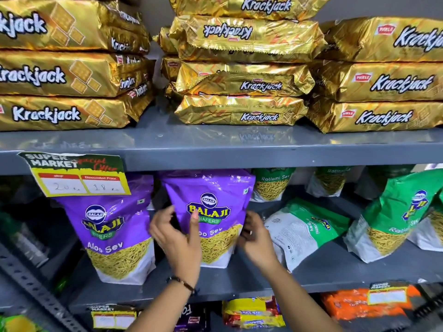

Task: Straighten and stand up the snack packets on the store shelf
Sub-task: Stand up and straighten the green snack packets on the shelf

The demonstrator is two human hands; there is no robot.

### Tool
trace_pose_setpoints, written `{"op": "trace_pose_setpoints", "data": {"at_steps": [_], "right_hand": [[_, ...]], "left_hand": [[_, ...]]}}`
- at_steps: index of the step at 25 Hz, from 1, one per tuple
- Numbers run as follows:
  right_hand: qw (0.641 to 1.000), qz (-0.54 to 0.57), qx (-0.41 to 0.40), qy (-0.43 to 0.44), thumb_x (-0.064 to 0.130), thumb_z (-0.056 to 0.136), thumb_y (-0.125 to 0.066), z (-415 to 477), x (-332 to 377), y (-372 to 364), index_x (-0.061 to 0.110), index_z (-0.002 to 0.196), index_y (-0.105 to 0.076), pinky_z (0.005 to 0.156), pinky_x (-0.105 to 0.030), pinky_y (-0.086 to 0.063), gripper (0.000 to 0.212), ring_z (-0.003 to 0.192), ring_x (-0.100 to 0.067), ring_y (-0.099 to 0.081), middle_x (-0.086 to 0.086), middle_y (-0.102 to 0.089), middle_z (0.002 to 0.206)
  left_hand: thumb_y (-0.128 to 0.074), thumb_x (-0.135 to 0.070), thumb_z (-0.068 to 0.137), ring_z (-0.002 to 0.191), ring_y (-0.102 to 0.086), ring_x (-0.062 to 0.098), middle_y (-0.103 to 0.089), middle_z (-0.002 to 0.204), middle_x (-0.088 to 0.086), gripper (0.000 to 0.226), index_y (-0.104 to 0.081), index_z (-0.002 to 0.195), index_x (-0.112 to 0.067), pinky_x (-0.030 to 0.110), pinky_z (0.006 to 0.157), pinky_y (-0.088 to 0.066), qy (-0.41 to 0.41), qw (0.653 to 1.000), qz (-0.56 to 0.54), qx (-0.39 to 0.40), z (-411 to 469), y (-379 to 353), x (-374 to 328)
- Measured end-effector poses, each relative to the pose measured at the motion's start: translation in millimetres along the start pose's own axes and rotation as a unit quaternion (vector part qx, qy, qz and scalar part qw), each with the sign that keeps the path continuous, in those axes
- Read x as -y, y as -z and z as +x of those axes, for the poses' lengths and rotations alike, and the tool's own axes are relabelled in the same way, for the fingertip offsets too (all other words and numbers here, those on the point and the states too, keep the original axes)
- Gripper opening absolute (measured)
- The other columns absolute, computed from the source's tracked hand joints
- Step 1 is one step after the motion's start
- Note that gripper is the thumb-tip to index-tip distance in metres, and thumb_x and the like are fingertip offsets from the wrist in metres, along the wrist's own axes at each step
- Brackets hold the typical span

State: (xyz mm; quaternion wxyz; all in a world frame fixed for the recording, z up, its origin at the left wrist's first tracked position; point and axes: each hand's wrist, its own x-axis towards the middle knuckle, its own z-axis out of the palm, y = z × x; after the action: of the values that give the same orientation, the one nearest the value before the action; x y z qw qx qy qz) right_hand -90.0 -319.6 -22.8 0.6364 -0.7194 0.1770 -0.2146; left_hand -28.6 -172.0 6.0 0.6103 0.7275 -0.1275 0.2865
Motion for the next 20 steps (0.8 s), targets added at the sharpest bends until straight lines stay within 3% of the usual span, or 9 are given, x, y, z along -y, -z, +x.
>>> {"op": "trace_pose_setpoints", "data": {"at_steps": [2, 3, 5, 8, 10, 12, 15, 18, 20], "right_hand": [[0.989, -0.064, -0.125, 0.047, -0.015, 0.067, -0.045, -4, 15, 21, 0.019, 0.096, -0.056, 0.064, -0.009, -0.045, 0.045, 0.073, -0.009, -0.058, 0.002, -0.062, 0.083], [0.979, -0.089, -0.174, 0.053, -0.015, 0.067, -0.046, -6, 20, 36, 0.018, 0.09, -0.058, 0.061, -0.008, -0.043, 0.041, 0.07, -0.011, -0.057, 0.001, -0.061, 0.079], [0.961, -0.091, -0.261, 0.014, -0.01, 0.071, -0.05, -9, 13, 72, 0.017, 0.079, -0.059, 0.067, -0.015, -0.044, 0.03, 0.072, -0.017, -0.057, -0.004, -0.062, 0.077], [0.93, -0.027, -0.332, -0.153, 0.004, 0.071, -0.06, -13, -22, 120, 0.019, 0.066, -0.057, 0.073, -0.04, -0.048, 0.016, 0.073, -0.025, -0.056, -0.011, -0.063, 0.077], [0.922, 0.029, -0.308, -0.234, 0.011, 0.064, -0.066, -15, -40, 142, 0.015, 0.066, -0.055, 0.058, -0.04, -0.048, 0.012, 0.056, -0.024, -0.052, -0.014, -0.058, 0.066], [0.925, 0.104, -0.231, -0.284, 0.013, 0.068, -0.07, -18, -46, 155, 0.014, 0.069, -0.052, 0.045, -0.028, -0.043, 0.018, 0.043, -0.02, -0.044, -0.009, -0.05, 0.056], [0.928, 0.146, -0.105, -0.328, 0.026, 0.074, -0.071, -20, -48, 156, 0.012, 0.087, -0.054, 0.056, -0.03, -0.05, 0.025, 0.063, -0.026, -0.059, -0.011, -0.061, 0.076], [0.929, 0.173, -0.05, -0.323, 0.031, 0.071, -0.073, -13, -52, 164, 0.014, 0.096, -0.055, 0.067, -0.036, -0.054, 0.035, 0.084, -0.03, -0.064, -0.011, -0.066, 0.093], [0.931, 0.174, -0.031, -0.321, 0.025, 0.074, -0.072, -9, -53, 167, 0.014, 0.095, -0.054, 0.064, -0.035, -0.054, 0.029, 0.082, -0.031, -0.062, -0.012, -0.066, 0.091]], "left_hand": [[-0.054, -0.037, 0.082, 0.097, -0.044, 0.025, -0.046, 0.105, 0.01, 0.03, -0.047, 0.098, -0.012, 0.037, 0.089, -0.037, -0.162, 0.984, 0.016, 0.07, -20, -8, -19], [-0.052, -0.036, 0.084, 0.096, -0.045, 0.022, -0.044, 0.103, 0.004, 0.025, -0.048, 0.096, -0.014, 0.032, 0.088, -0.037, -0.205, 0.97, 0.007, 0.128, -24, -17, -31], [-0.053, -0.031, 0.083, 0.097, -0.05, 0.019, -0.043, 0.105, -0.002, 0.018, -0.049, 0.097, -0.021, 0.029, 0.09, -0.04, -0.224, 0.943, 0.004, 0.247, -24, -45, -52], [-0.054, -0.021, 0.079, 0.102, -0.055, 0.024, -0.053, 0.112, 0.004, 0.026, -0.051, 0.105, -0.019, 0.036, 0.09, -0.046, -0.177, 0.914, 0.027, 0.364, -25, -106, -70], [-0.057, -0.017, 0.079, 0.11, -0.053, 0.029, -0.054, 0.119, 0.013, 0.032, -0.053, 0.11, -0.012, 0.038, 0.094, -0.045, -0.12, 0.895, 0.052, 0.425, -34, -153, -73], [-0.057, -0.019, 0.082, 0.114, -0.053, 0.032, -0.056, 0.123, 0.02, 0.036, -0.053, 0.115, -0.006, 0.036, 0.095, -0.044, -0.029, 0.879, 0.094, 0.467, -42, -196, -72], [-0.046, -0.03, 0.086, 0.109, -0.055, 0.032, -0.055, 0.127, 0.024, 0.046, -0.052, 0.12, -0.001, 0.034, 0.088, -0.044, 0.074, 0.814, 0.194, 0.542, -38, -237, -50], [-0.038, -0.024, 0.093, 0.099, -0.052, 0.026, -0.048, 0.136, 0.022, 0.043, -0.04, 0.133, -0.007, 0.03, 0.074, -0.042, 0.055, 0.73, 0.283, 0.62, -40, -254, -33], [-0.038, -0.027, 0.094, 0.117, -0.049, 0.031, -0.041, 0.142, 0.019, 0.047, -0.03, 0.138, -0.013, 0.032, 0.088, -0.042, 0.04, 0.7, 0.327, 0.634, -42, -255, -38]]}}
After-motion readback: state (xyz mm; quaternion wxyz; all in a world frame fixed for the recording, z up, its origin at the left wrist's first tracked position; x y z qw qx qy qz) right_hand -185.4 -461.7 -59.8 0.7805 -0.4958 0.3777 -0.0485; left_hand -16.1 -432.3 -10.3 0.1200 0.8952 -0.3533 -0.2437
